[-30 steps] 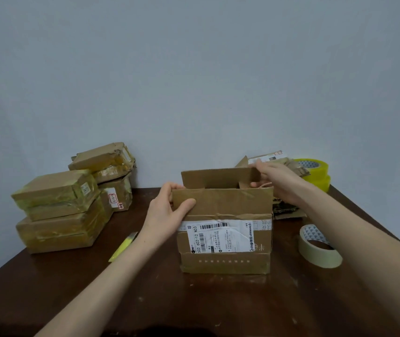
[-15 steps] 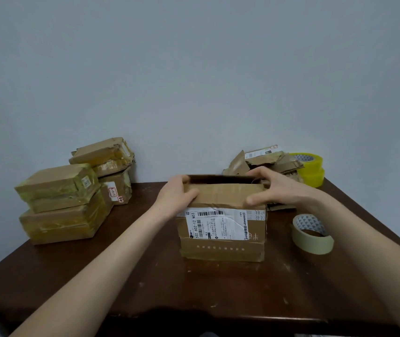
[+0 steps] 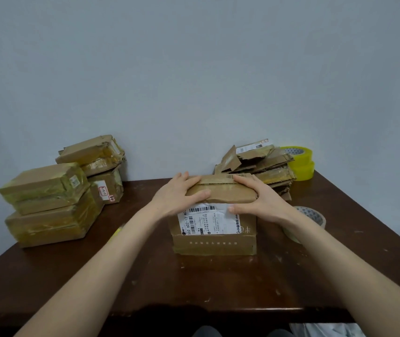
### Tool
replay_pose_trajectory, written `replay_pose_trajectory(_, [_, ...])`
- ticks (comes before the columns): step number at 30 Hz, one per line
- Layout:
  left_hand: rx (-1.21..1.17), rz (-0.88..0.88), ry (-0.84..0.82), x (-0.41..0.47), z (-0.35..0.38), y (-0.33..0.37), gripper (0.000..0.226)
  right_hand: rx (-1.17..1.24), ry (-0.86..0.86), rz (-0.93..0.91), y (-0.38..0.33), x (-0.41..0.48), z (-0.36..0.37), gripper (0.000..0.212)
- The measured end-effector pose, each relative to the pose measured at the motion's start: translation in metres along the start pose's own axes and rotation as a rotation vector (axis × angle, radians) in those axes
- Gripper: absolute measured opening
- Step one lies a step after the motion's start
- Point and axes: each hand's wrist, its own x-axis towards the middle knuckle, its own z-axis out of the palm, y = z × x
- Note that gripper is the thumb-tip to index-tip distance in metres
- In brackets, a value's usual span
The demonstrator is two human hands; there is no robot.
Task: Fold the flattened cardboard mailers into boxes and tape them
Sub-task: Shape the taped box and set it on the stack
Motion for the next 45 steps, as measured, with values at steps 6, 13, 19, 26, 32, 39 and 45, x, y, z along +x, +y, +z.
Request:
replay_pose_trajectory(6, [-0.009, 0.002, -0.08, -0.001, -0.005, -0.004, 0.097, 0.069, 0.024, 0.027, 0.004, 0.007, 0.005, 0.1])
replay_pose_trajectory(13, [0.321, 0.09, -0.031, 0.006, 0.003, 0.011, 0.088, -0.087, 0.012, 0.038, -0.008, 0.007, -0.001, 0.087])
replay_pose_trajectory(19, [0.383, 0.092, -0.028, 0.005, 0.008, 0.014, 0.086, -0.285, 0.012, 0.008, -0.017, 0.007, -0.001, 0.092])
replay_pose_trajectory(26, [0.356, 0.075, 0.033, 0.006, 0.016, 0.031, 0.081, 0.191, 0.106, 0.101, -0.019, -0.017, -0.028, 0.054])
replay_pose_trajectory(32, [0.37, 0.077, 0.045, 0.002, 0.016, 0.038, 0.081, -0.487, 0.285, 0.418, 0.037, -0.044, -0.046, 0.032])
replay_pose_trajectory(39, [0.291, 0.139, 0.105, -0.005, 0.012, 0.03, 0.079, -0.514, 0.338, 0.376, 0.046, -0.047, -0.033, 0.025])
replay_pose_trajectory(45, [0.251, 0.189, 0.123, -0.007, 0.009, 0.022, 0.079, 0.129, 0.477, -0.047, -0.053, 0.011, -0.063, 0.027])
